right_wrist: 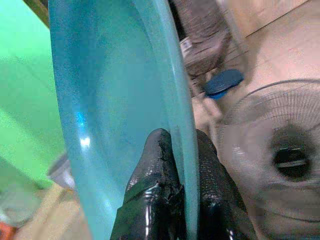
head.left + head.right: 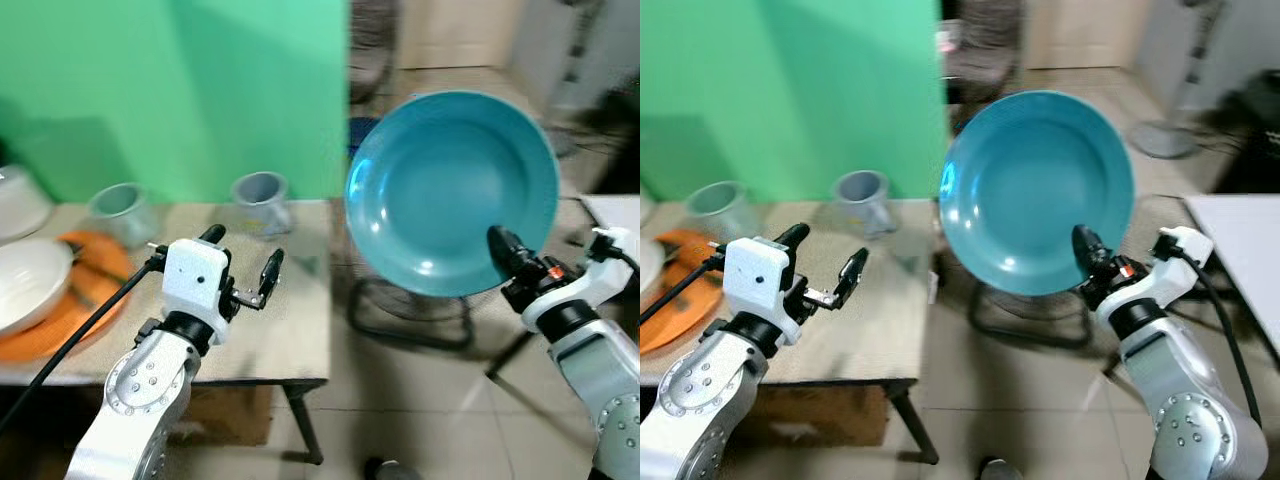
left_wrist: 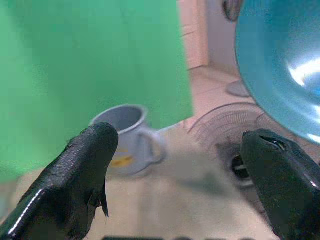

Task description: Setting the table

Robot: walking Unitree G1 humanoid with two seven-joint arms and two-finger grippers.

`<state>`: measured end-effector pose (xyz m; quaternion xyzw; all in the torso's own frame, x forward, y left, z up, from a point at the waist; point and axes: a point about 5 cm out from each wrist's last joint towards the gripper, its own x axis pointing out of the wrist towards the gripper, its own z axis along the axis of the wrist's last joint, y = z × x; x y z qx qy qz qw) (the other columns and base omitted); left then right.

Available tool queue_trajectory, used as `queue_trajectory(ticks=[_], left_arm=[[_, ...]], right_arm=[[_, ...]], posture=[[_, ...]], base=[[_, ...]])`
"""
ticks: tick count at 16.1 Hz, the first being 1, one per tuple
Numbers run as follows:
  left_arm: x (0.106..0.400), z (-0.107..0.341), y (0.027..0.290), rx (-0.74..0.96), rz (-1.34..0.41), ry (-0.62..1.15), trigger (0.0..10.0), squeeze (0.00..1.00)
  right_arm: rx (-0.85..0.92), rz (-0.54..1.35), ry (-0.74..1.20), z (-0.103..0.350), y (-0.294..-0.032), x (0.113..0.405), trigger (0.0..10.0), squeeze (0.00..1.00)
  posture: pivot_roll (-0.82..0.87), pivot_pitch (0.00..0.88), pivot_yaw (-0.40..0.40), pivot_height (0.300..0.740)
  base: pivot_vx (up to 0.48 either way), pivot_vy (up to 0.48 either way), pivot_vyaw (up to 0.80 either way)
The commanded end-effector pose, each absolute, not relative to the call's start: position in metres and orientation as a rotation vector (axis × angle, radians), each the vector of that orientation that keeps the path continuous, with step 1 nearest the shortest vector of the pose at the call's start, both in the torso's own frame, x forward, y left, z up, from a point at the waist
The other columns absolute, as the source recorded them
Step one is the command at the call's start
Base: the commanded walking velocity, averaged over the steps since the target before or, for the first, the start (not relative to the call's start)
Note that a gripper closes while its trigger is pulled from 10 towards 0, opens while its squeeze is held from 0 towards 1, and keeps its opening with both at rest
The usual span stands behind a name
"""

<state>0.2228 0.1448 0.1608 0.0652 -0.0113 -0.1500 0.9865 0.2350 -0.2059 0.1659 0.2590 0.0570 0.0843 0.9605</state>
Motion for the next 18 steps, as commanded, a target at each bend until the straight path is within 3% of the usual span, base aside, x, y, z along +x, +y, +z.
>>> queue_trajectory(ticks=[1,5,10,15,18], left_arm=[[0.224,0.159,0.145,0.131,-0.282,-0.024,10.0,0.00],[0.225,0.157,0.140,0.135,-0.259,-0.023,10.0,0.00],[0.219,0.160,0.161,0.109,-0.123,-0.016,10.0,0.00],[0.226,0.163,0.178,0.139,-0.042,-0.042,10.0,0.00],[0.228,0.162,0.183,0.120,0.005,-0.064,10.0,0.00]], right_arm=[[0.482,0.186,0.057,0.179,-0.202,0.236,10.0,0.00],[0.398,0.190,0.095,0.176,-0.189,0.240,10.0,0.00],[0.398,0.121,0.117,0.170,-0.178,0.251,10.0,0.00],[0.317,0.094,0.097,0.170,-0.174,0.253,10.0,0.00],[0.288,0.064,0.090,0.172,-0.173,0.251,10.0,0.00]], posture=[[-0.16,0.000,0.092,0.740],[-0.15,0.000,0.080,0.740],[-0.12,0.000,0.035,0.740],[-0.13,0.000,0.038,0.740],[-0.14,0.000,0.047,0.740]], base=[[0.000,0.000,-0.80],[0.000,0.000,-0.80],[0.000,0.000,-0.80],[0.000,0.000,-0.80],[0.000,0.000,0.00]])
